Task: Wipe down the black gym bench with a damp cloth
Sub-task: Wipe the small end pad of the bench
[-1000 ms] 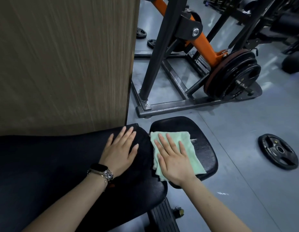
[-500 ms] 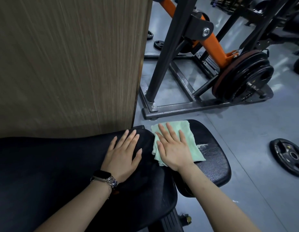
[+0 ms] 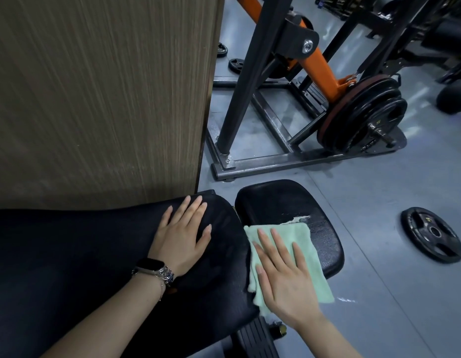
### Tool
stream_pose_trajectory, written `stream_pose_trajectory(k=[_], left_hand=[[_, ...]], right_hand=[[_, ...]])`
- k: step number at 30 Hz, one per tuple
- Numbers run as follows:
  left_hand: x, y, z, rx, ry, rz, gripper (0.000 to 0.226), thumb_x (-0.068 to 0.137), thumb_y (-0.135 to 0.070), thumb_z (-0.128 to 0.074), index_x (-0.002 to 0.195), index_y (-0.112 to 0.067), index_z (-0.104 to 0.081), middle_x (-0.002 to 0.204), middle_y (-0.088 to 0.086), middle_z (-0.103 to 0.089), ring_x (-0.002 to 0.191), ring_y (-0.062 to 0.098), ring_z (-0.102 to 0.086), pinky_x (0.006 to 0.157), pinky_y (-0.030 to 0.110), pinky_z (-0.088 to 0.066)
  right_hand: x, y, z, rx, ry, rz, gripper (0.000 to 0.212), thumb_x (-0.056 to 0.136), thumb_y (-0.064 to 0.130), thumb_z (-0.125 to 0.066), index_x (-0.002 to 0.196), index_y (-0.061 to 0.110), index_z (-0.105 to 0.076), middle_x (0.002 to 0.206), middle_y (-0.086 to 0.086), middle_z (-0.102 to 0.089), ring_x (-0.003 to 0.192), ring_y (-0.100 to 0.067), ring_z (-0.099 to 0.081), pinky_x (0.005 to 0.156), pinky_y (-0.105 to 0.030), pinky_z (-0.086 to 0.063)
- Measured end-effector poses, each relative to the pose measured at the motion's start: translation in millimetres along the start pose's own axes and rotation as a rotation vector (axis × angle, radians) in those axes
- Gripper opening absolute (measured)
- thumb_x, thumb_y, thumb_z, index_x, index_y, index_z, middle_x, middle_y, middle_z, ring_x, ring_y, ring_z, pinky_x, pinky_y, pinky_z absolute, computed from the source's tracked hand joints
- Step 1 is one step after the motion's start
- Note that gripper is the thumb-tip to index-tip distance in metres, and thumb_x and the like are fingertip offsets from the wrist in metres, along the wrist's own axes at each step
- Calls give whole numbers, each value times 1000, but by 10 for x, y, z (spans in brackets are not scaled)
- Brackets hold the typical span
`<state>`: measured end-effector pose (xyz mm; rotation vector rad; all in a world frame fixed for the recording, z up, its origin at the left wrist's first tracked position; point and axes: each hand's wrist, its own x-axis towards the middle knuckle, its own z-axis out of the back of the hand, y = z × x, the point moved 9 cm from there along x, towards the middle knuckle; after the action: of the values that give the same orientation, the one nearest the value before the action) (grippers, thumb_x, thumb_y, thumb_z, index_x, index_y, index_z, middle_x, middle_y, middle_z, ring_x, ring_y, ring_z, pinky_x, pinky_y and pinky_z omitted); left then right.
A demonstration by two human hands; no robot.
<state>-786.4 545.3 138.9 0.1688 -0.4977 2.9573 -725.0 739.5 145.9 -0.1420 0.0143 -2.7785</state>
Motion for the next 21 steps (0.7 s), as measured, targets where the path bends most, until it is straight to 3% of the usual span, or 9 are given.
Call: stream_pose_trajectory(k=[6,13,17,21], left_hand=[[1,8,-27,34,-2,2,62,92,-49,-19,141,-19,-42,150,-6,-33,141,12,-20,113,37,-10],[9,-17,-7,81,-43,-14,55,93,-41,-27,133,-14,-53,143,-1,-46,135,18,-37,107,38,-16],[28,-24,10,93,-51,-19,54,90,-38,-29,130,-13,-56,140,1,-50,131,20,-43,104,45,-33],[51,-110,24,92,-55,-29,54,88,-36,-32,130,-12,-56,139,1,-50,131,20,-43,99,50,-36]], right_hand=[[-157,4,-3,13,11,5,55,102,35,-12,141,20,-47,157,4,-27,145,-20,-22,110,-47,-23],[501,-14,-56,-9,29,-17,53,101,37,-15,139,25,-49,153,5,-36,142,-19,-29,108,-46,-22],[977,7,-127,10,87,-18,54,96,39,-19,138,26,-51,153,5,-35,143,-21,-28,110,-50,-29],[1338,16,-179,66,131,-13,78,84,49,9,147,30,-34,158,10,-20,148,-15,-4,116,-45,-4]])
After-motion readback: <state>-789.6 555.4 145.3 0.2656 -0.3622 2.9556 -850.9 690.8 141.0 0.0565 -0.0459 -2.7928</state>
